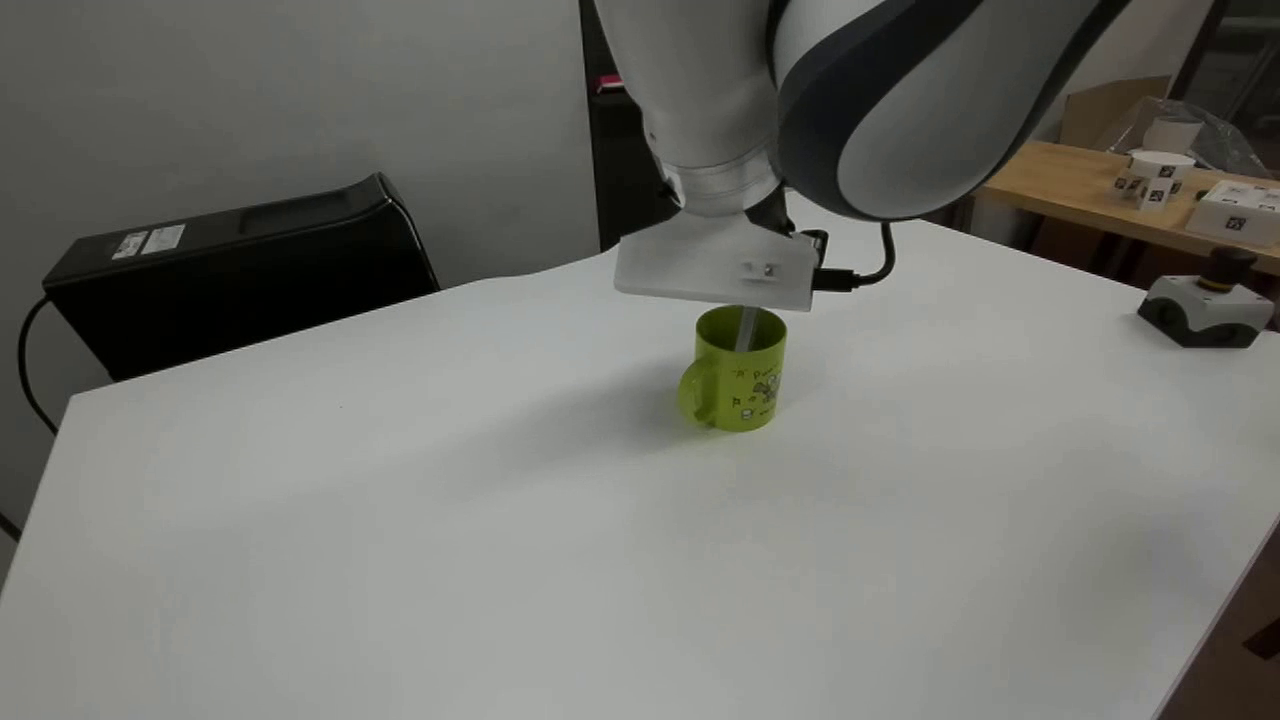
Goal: Pick up the pen and place it in the green cup.
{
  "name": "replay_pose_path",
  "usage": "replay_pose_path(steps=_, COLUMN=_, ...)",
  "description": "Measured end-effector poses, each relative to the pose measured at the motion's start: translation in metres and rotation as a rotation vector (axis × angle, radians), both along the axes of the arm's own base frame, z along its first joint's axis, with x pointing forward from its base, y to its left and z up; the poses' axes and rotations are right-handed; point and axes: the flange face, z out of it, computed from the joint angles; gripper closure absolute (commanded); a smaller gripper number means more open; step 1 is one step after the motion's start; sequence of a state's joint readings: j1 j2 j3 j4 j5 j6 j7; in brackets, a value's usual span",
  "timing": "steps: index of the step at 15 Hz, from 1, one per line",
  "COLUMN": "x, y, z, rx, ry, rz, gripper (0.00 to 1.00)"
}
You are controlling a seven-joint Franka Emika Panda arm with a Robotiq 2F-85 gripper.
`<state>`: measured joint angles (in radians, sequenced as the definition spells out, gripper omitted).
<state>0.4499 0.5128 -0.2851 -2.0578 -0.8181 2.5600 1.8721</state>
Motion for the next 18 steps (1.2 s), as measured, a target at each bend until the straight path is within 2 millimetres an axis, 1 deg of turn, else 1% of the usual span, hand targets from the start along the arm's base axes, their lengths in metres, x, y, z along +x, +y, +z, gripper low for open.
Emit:
replay_pose_path(steps=3, x=-0.006, y=0.011, z=-0.005, rx=-0.029, ry=-0.002, rz=0.004, gripper=0.94)
replay_pose_path(steps=6, x=-0.01, y=0.016, z=-0.009, rx=-0.047, ry=0.003, rz=0.005, gripper=0.94)
replay_pose_path(steps=7, x=-0.011, y=0.017, z=-0.01, rx=-0.049, ry=0.007, rz=0.004, gripper=0.53)
replay_pose_path(steps=8, x=-0.011, y=0.017, z=-0.011, rx=-0.051, ry=0.01, rz=0.002, gripper=0.52)
replay_pose_path(steps=11, x=-0.012, y=0.016, z=-0.01, rx=-0.051, ry=0.016, rz=-0.004, gripper=0.34)
replay_pose_path(steps=14, x=-0.012, y=0.014, z=-0.008, rx=-0.05, ry=0.02, rz=-0.014, gripper=0.12)
replay_pose_path(steps=15, x=-0.012, y=0.013, z=-0.007, rx=-0.049, ry=0.021, rz=-0.017, gripper=0.06)
replay_pose_path(steps=16, x=-0.012, y=0.012, z=-0.007, rx=-0.046, ry=0.021, rz=-0.021, gripper=0.01)
replay_pose_path(steps=18, x=-0.01, y=0.011, z=-0.001, rx=-0.034, ry=0.017, rz=-0.026, gripper=0.0)
